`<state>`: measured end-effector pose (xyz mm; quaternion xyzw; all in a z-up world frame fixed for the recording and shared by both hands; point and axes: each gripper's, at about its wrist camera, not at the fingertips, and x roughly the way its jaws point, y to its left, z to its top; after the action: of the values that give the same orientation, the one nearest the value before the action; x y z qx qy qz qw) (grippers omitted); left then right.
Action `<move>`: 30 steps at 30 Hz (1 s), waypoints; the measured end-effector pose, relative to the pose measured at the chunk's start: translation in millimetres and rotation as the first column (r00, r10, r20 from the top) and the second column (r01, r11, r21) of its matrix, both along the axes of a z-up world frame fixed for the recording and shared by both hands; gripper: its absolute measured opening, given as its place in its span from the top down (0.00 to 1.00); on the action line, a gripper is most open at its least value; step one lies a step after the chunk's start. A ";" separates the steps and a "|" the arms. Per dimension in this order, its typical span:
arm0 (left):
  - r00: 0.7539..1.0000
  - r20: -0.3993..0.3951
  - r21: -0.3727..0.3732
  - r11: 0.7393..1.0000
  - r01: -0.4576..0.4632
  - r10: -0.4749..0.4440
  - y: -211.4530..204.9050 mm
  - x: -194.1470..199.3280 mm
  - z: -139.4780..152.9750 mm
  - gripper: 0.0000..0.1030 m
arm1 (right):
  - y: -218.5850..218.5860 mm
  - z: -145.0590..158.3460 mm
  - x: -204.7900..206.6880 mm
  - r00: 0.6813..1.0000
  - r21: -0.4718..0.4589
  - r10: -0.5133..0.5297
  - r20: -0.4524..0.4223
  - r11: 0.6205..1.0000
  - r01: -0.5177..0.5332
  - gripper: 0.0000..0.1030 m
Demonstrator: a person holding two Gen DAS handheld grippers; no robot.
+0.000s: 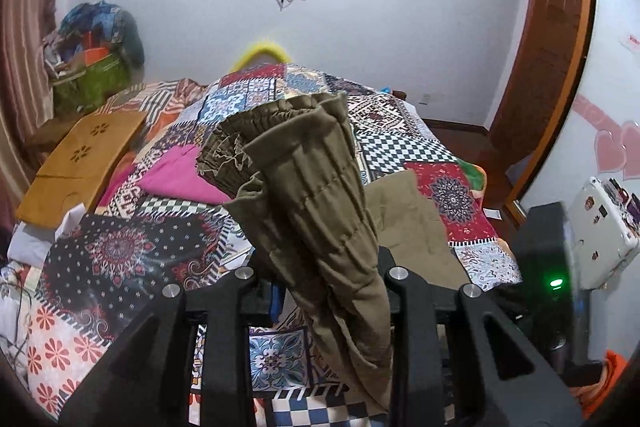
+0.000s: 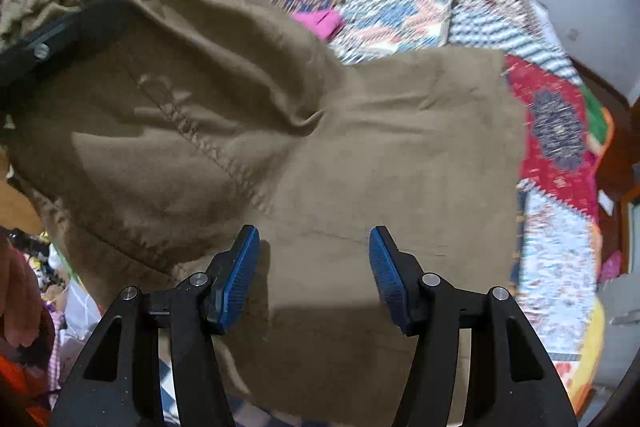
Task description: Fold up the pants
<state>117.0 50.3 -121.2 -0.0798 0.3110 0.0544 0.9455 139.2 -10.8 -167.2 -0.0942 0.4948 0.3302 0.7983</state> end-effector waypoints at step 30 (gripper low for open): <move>0.966 -0.058 0.085 0.963 0.255 -0.251 -114.4 50.9 1.8 0.72 | -137.8 -0.2 -9.3 0.963 0.059 -0.268 -0.001 0.962 0.267 0.48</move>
<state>168.0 -64.1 -119.4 0.0055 0.3378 -0.0506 0.9398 129.9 -148.6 -167.4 -0.0041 0.4905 0.2334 0.8396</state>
